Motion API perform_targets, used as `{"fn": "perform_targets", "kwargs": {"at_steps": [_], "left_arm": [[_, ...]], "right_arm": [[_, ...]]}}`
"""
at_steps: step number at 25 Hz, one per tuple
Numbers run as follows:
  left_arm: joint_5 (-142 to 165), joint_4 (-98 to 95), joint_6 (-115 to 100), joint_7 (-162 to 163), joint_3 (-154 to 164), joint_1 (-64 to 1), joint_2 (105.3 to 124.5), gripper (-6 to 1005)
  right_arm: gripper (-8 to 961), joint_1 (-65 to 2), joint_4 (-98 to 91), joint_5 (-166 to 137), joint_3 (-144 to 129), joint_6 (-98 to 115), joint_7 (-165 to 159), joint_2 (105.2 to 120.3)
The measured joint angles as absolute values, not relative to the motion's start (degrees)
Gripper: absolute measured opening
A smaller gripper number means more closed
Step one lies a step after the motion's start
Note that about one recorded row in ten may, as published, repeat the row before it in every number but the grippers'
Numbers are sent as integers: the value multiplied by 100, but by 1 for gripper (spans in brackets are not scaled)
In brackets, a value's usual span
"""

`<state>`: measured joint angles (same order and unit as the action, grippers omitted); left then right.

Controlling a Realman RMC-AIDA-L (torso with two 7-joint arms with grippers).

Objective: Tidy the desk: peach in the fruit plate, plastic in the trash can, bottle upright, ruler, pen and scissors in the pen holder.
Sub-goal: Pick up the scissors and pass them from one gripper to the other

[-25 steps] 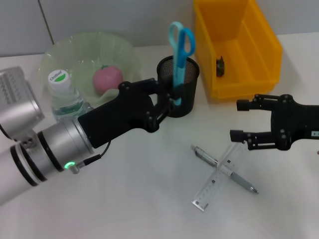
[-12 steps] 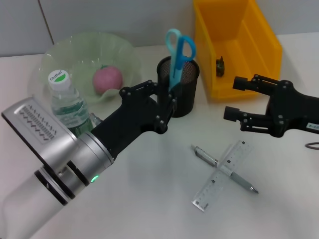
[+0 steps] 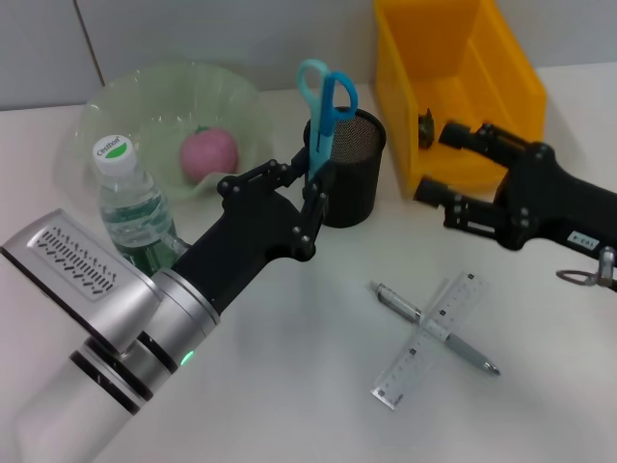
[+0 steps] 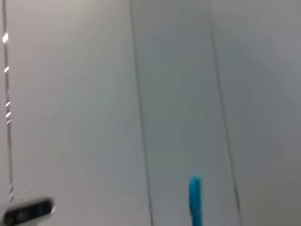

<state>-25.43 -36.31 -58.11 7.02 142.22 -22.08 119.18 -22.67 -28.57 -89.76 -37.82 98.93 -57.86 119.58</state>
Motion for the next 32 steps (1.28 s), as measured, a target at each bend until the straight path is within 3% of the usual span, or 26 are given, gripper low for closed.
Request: {"fn": "perform_targets", "kwargs": {"at_steps": [32], "left_arm": [[-4290,-4285,-5270,-912,14809,-2284,11918,287]], "right_arm": [[813,-3641,-254,-8146,-3698,8734,-4063,11990]]}}
